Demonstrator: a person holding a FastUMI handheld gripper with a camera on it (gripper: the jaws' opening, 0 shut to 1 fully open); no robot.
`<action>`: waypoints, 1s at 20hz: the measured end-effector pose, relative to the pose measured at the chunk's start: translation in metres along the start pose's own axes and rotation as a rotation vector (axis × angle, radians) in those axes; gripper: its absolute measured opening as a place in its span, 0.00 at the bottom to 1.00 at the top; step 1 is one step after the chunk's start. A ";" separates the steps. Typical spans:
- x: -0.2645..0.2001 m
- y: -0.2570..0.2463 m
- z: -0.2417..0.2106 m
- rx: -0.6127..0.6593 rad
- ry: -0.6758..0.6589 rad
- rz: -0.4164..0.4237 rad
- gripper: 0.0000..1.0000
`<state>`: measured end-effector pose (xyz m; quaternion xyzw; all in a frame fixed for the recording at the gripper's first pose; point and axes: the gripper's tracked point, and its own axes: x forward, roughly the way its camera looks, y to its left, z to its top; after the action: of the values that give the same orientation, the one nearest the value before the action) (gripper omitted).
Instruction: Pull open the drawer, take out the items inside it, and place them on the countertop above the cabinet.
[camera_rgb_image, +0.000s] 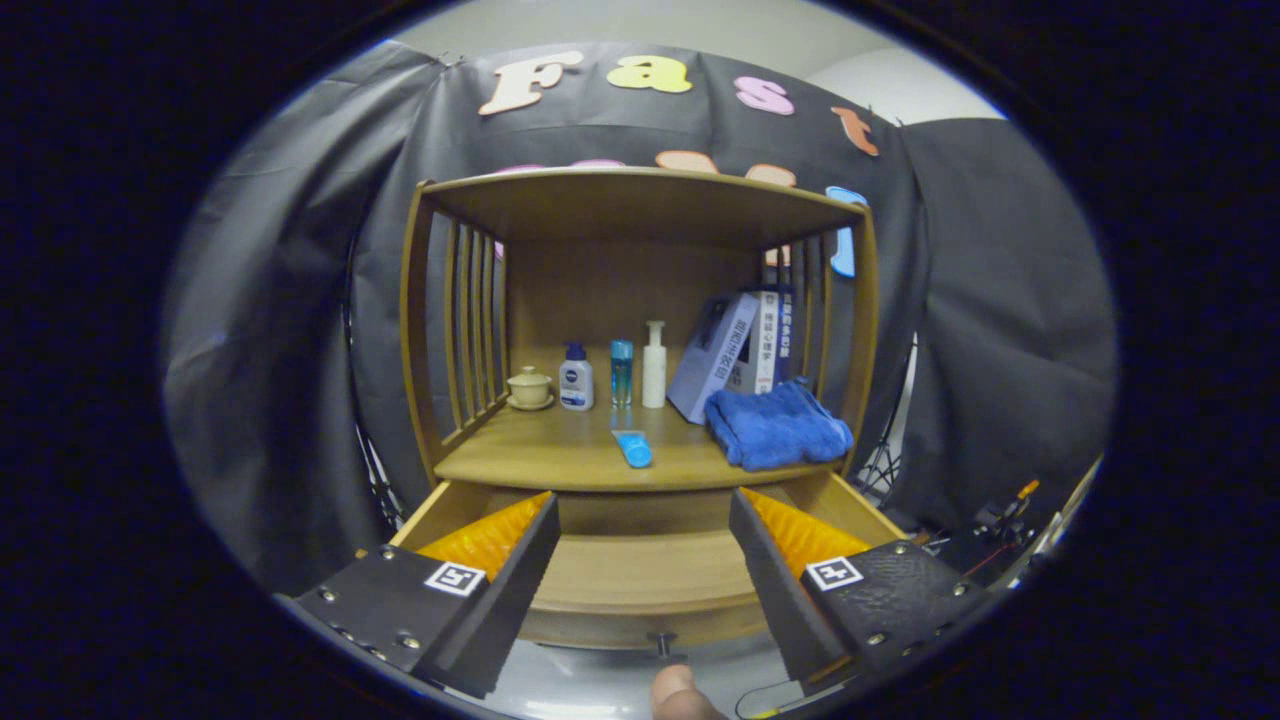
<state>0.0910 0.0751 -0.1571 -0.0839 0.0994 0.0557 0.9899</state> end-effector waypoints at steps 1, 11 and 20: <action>-0.001 -0.006 -0.010 0.009 0.005 -0.008 1.00; 0.012 -0.020 -0.121 0.092 0.083 0.025 1.00; 0.025 -0.004 -0.156 0.068 -0.012 0.075 1.00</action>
<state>0.0863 0.0463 -0.3121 -0.0460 0.0984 0.0897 0.9900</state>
